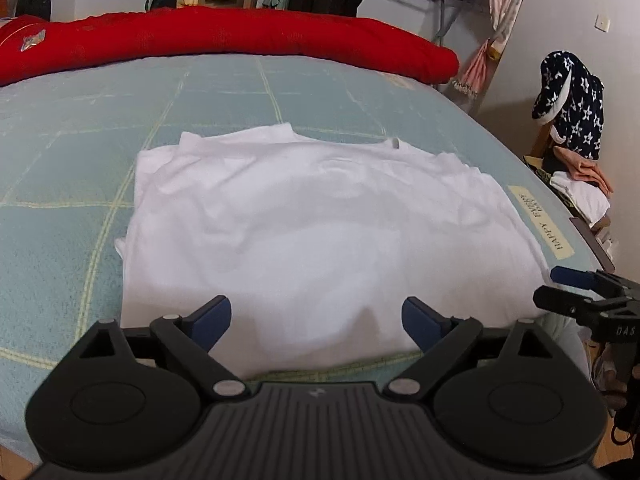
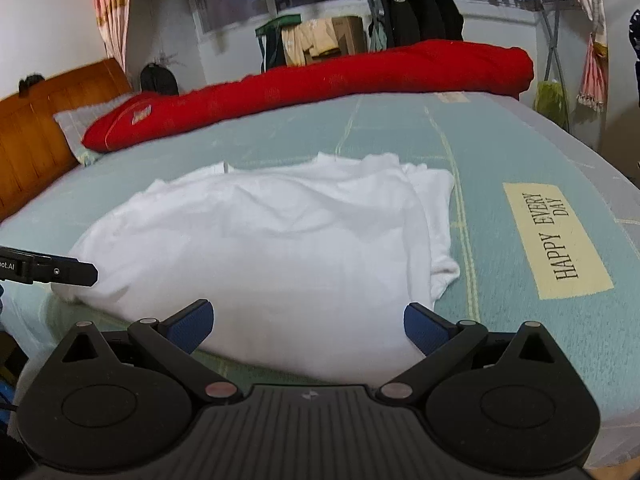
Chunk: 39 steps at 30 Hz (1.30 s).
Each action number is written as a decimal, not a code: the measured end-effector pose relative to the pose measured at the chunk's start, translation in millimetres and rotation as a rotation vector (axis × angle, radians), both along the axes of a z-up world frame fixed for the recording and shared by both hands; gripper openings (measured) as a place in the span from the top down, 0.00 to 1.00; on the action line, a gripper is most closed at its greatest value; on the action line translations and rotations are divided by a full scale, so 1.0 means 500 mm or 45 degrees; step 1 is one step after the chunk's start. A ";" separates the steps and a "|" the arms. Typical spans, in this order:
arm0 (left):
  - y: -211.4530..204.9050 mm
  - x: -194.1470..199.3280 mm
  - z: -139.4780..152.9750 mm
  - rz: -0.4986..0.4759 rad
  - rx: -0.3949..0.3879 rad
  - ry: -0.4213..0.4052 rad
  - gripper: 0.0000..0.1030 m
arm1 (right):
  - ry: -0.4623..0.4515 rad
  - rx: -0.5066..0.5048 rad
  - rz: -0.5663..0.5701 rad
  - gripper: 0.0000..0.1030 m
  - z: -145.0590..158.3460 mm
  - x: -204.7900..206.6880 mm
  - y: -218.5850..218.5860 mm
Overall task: Fold clothes
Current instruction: 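Roll the left gripper and move it to the shirt's end edge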
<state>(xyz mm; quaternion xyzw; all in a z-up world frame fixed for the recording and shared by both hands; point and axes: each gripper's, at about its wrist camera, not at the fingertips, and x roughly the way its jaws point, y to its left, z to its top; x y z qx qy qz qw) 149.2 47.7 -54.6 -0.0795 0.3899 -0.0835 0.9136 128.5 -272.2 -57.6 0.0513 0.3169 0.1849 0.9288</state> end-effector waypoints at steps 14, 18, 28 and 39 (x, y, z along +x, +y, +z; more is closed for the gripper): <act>-0.011 0.011 -0.015 0.023 0.024 0.052 0.10 | 0.066 0.026 -0.022 0.00 -0.037 0.118 -0.038; -0.018 0.025 -0.006 0.032 0.059 0.038 0.10 | 0.023 0.001 0.032 0.00 -0.012 0.109 -0.047; -0.030 0.058 0.007 0.030 0.086 0.023 0.10 | 0.044 0.207 -0.019 0.00 -0.050 0.261 -0.078; -0.038 0.107 0.009 0.036 0.102 0.009 0.10 | 0.049 0.245 -0.048 0.00 -0.038 0.320 -0.082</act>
